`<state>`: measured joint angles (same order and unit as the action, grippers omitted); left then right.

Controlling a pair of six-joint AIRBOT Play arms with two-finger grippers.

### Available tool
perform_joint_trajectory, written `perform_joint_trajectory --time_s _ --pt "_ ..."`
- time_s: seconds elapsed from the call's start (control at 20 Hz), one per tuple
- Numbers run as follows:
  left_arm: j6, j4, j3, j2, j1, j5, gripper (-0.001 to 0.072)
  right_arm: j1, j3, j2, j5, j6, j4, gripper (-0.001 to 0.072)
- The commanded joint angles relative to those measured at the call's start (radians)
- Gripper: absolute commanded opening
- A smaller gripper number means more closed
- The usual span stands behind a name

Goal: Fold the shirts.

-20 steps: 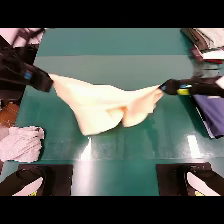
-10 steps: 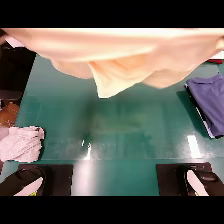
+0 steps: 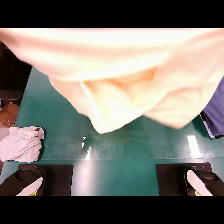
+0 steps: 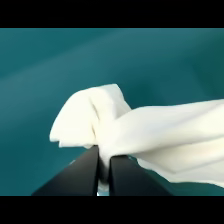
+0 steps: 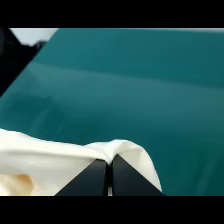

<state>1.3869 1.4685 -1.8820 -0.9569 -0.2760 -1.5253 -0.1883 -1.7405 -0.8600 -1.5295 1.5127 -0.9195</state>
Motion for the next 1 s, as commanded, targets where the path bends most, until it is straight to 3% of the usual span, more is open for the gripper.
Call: perform_joint_trajectory --time_s 0.0,0.2,0.4,0.65,0.7,0.75,0.8,0.95 --pt "0.0 -0.057 0.28 -0.023 0.0 -0.029 0.0033 0.07 0.127 -0.096 -0.251 0.061 0.006 0.0015" --pt "-0.053 -0.077 0.653 -0.093 0.0 0.093 0.0033 0.254 0.526 -0.156 -0.008 0.018 -0.056 0.0016" --pt "-0.06 -0.055 0.769 -0.174 0.0 0.175 0.0033 0.362 0.759 -0.239 0.303 -0.04 -0.056 0.0018" --pt "-0.06 -0.024 0.756 -0.176 0.0 0.159 0.0033 0.418 0.762 -0.215 0.304 -0.108 -0.133 0.0022" --pt "-0.061 -0.02 0.756 -0.176 0.0 0.153 0.0033 0.411 0.762 -0.183 0.305 -0.109 -0.16 0.0114" --pt "-0.061 -0.01 0.755 -0.176 0.0 0.152 0.0033 0.393 0.762 -0.149 0.307 -0.108 -0.176 0.0361" --pt "-0.061 0.001 0.75 -0.176 0.0 0.148 0.0033 0.365 0.762 -0.113 0.306 -0.108 -0.183 0.0516" --pt "-0.059 0.015 0.715 -0.176 0.0 0.129 0.0033 0.235 0.774 -0.006 0.296 -0.09 -0.172 0.0514"
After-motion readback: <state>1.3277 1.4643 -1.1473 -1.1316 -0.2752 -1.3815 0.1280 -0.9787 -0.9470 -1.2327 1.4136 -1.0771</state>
